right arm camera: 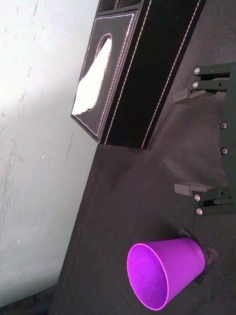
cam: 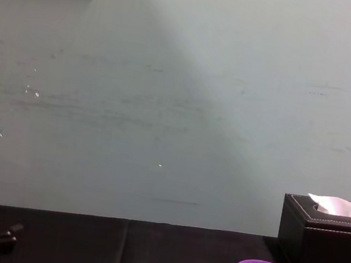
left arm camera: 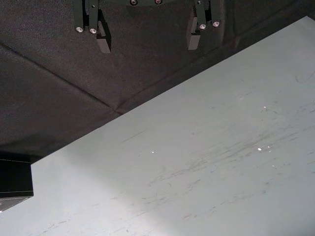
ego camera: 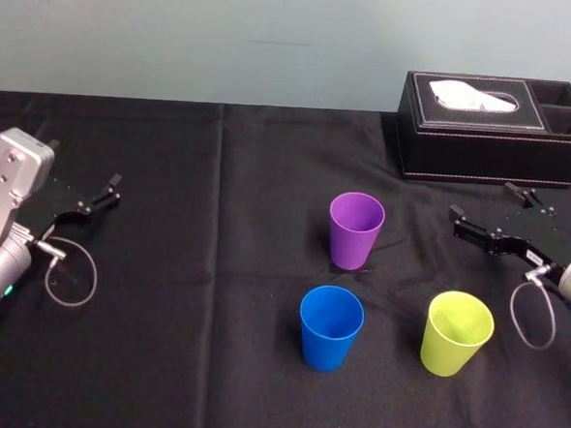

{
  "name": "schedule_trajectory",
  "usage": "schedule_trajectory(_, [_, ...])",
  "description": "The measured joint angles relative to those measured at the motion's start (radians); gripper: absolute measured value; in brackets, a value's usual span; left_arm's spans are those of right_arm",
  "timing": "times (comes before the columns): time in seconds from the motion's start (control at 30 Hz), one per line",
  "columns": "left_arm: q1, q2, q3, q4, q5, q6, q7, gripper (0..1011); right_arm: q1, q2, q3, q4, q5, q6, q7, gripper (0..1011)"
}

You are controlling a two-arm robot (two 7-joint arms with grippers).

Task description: Stack the three plastic cups sequentially using one hand.

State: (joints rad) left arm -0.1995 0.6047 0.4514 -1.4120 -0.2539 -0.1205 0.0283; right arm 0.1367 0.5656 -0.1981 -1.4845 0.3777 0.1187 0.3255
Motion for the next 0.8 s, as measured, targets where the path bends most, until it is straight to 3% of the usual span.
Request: schedule_trajectory(0.8, [0.0,0.0,0.0,0.0,0.0,0.0,0.0,1011,0.0,0.0,0.0,0.0,0.0,0.0,0.0,1003])
